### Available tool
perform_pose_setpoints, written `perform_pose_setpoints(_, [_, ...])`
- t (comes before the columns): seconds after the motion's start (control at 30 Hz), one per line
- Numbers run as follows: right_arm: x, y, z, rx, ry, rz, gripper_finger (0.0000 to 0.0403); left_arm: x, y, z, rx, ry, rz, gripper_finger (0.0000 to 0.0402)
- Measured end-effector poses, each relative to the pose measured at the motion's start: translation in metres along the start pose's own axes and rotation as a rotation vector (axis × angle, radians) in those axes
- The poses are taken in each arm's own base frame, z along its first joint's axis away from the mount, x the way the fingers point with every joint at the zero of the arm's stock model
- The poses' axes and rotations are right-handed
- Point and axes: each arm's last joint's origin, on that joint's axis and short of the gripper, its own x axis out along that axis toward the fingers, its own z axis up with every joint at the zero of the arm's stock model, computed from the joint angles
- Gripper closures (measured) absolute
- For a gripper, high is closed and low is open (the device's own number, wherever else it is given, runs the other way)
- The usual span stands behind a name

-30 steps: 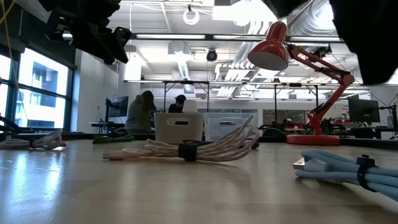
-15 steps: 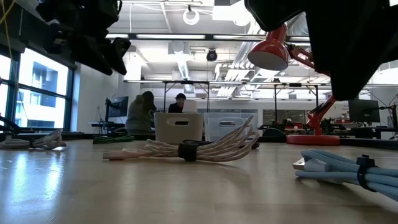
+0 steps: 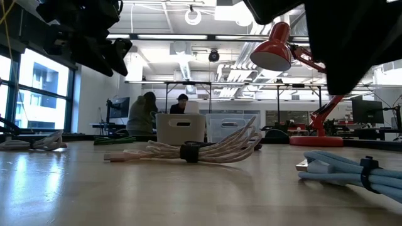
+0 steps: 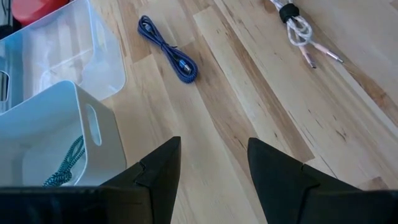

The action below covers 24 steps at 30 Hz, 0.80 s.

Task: Pick & Place USB Port
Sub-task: Put the light blue charger cable into the transparent bin

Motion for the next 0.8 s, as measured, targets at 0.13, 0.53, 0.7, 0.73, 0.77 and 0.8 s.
perform_pose_setpoints(0.13, [0.0,-0.002,0.0,0.014,0.001,-0.024,0.0228,0.0,0.0,0.0,0.0,0.0,0.0,0.022])
perform_pose_setpoints(0.53, [0.025,-0.015,0.002,0.024,0.075,-0.124,0.0197,0.0,0.0,0.0,-0.001,0.002,-0.002,0.022])
perform_pose_setpoints(0.7, [0.037,-0.018,0.007,0.027,0.098,-0.135,0.0196,0.0,0.0,0.0,-0.001,0.002,-0.001,0.022])
perform_pose_setpoints(0.73, [0.04,-0.02,0.008,0.029,0.102,-0.141,0.0196,0.0,0.0,0.0,-0.001,0.002,-0.002,0.022])
perform_pose_setpoints(0.77, [0.042,-0.021,0.008,0.032,0.107,-0.147,0.0196,0.0,0.0,0.0,-0.001,0.002,-0.002,0.022])
perform_pose_setpoints(0.8, [0.045,-0.022,0.009,0.034,0.112,-0.153,0.0196,0.0,0.0,0.0,-0.001,0.002,-0.002,0.022])
